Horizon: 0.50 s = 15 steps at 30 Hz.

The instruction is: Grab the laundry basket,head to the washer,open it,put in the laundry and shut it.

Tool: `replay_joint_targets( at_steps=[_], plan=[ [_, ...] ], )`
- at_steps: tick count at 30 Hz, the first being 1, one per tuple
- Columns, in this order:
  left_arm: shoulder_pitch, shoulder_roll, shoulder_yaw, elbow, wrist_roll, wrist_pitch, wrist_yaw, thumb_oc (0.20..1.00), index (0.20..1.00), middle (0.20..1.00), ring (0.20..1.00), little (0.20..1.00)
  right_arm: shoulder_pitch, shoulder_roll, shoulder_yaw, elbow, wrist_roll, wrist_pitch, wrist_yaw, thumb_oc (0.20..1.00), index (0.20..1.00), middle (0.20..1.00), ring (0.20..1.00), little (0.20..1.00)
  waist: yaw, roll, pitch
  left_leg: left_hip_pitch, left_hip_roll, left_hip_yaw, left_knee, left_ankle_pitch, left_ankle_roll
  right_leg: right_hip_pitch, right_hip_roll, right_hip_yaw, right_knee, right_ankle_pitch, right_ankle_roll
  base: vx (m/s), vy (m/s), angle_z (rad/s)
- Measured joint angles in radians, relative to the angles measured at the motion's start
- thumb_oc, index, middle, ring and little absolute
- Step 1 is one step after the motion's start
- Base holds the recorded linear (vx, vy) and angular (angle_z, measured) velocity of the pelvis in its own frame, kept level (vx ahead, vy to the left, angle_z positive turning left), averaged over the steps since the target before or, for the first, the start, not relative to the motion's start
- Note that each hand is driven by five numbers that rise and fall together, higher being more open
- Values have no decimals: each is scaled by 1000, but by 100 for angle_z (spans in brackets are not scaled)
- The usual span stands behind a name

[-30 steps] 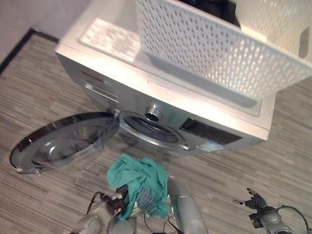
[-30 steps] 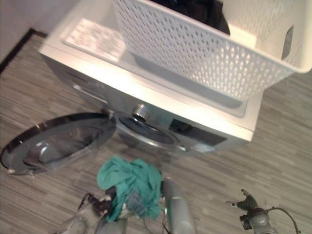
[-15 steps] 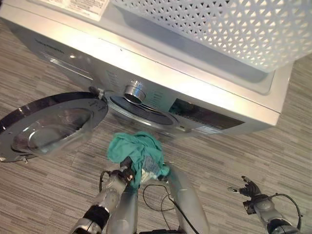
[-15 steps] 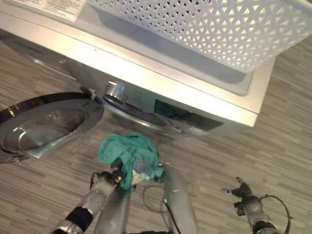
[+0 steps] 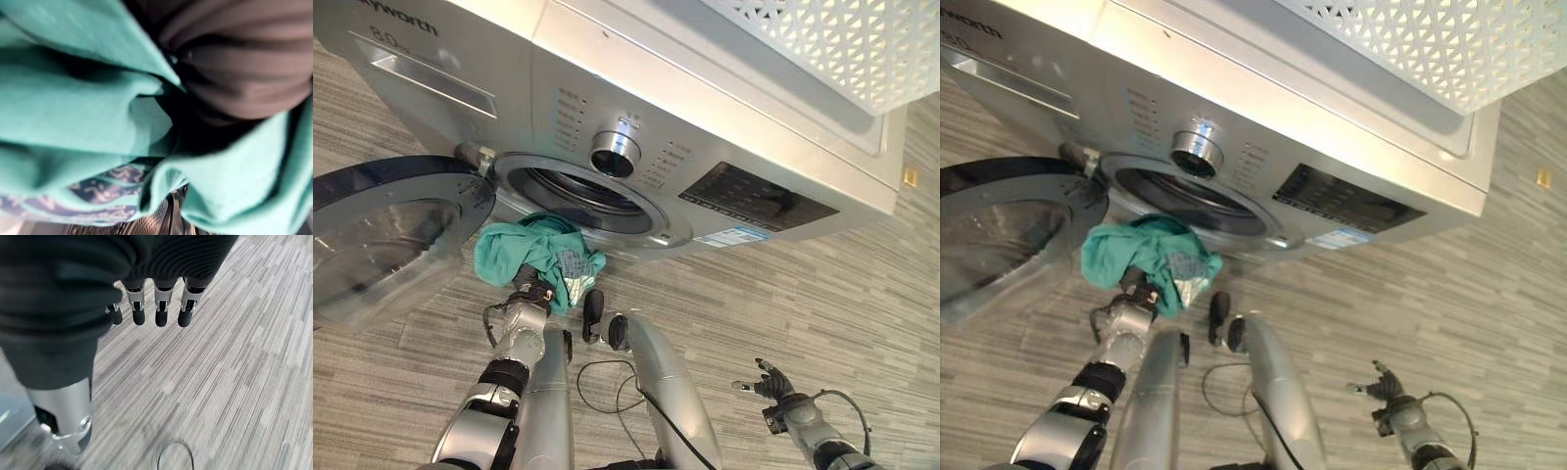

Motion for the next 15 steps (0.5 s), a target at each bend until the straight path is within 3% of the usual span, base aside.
replay_joint_targets(
  at_steps=[8, 12, 15],
  plan=[
    [-181, 3, 5, 20, 11, -47, 128, 200, 200, 200, 200, 200, 12, 7, 21, -53, 28, -1, -11, 1000, 1000, 1000, 1000, 1000, -38, -3, -3, 0, 4, 92, 25, -13, 19, -31, 8, 81, 51, 5, -6, 13, 26, -19],
    [-322, 65, -9, 118, 12, -41, 155, 200, 200, 200, 200, 200, 21, 3, 27, -83, 49, -4, -11, 1000, 1000, 1000, 1000, 1000, -69, -5, -4, 11, 8, 119, 25, -19, 22, -35, 15, 107, 64, 0, -1, -2, -36, -13],
    [-499, 106, 16, 287, -8, -20, 202, 200, 200, 200, 200, 200, 21, -9, 51, -129, 84, -9, -4, 1000, 1000, 1000, 1000, 1000, -115, 2, -34, -28, 25, 152, 34, -31, 29, -84, 29, 131, 69, 0, 10, -18, -46, -23]
  ],
)
